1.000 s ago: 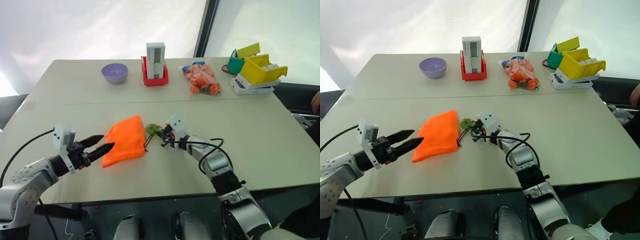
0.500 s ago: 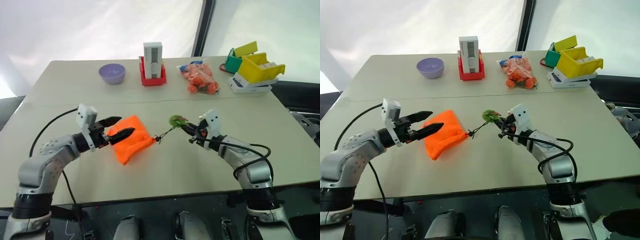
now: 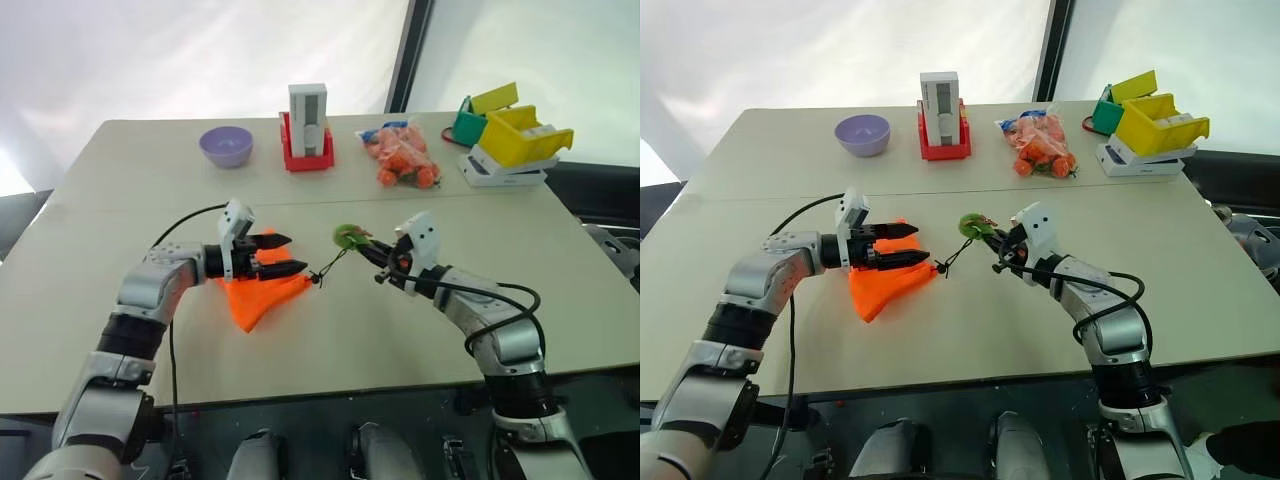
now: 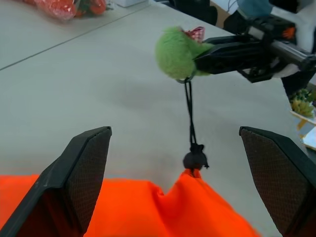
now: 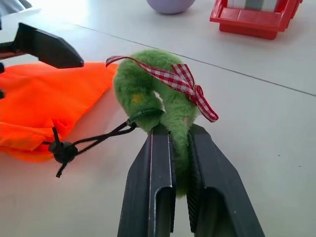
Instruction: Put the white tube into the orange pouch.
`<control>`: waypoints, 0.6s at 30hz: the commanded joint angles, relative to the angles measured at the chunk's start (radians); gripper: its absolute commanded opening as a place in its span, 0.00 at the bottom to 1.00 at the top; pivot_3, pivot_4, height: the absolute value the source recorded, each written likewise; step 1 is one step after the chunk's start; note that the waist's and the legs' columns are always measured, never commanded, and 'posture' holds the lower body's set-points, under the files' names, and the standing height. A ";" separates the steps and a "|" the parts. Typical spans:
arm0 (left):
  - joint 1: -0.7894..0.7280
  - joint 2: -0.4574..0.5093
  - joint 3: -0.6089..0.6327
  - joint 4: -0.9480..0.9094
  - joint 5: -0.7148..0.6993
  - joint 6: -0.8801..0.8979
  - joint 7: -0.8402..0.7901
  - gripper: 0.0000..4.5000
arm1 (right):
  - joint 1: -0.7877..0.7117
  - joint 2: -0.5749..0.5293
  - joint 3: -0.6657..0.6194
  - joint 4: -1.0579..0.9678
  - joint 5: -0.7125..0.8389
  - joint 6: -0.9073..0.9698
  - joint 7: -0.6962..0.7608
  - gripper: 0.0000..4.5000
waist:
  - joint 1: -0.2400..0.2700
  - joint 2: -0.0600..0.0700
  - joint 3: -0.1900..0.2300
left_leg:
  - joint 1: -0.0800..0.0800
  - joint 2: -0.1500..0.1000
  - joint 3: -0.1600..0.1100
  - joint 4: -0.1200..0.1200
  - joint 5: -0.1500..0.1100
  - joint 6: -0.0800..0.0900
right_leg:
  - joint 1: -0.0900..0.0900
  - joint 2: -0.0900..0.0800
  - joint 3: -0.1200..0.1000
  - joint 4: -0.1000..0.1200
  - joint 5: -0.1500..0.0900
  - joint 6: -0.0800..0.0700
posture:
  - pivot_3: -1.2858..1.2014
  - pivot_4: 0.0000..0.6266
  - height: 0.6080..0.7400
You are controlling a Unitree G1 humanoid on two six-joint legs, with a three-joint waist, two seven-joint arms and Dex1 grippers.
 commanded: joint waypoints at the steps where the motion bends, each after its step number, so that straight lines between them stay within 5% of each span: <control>1: -0.033 0.004 0.025 0.022 0.037 -0.076 -0.019 0.98 | 0.007 -0.007 -0.056 -0.067 0.025 -0.006 -0.025 0.00 | 0.002 0.000 0.000 | 0.000 0.000 0.000 0.000 0.000 0.000 | 0.000 0.000 0.000 0.000 0.000 0.000 | 0.52 0.24 1.00; 18: 0.233 0.000 0.070 -0.375 0.102 -0.175 0.155 0.98 | 0.051 0.076 -0.233 -0.193 0.450 0.256 -0.054 0.00 | 0.005 0.000 0.000 | 0.000 0.001 -0.001 0.000 0.000 0.000 | 0.000 -0.003 0.000 0.001 0.000 0.000 | 0.52 0.24 1.00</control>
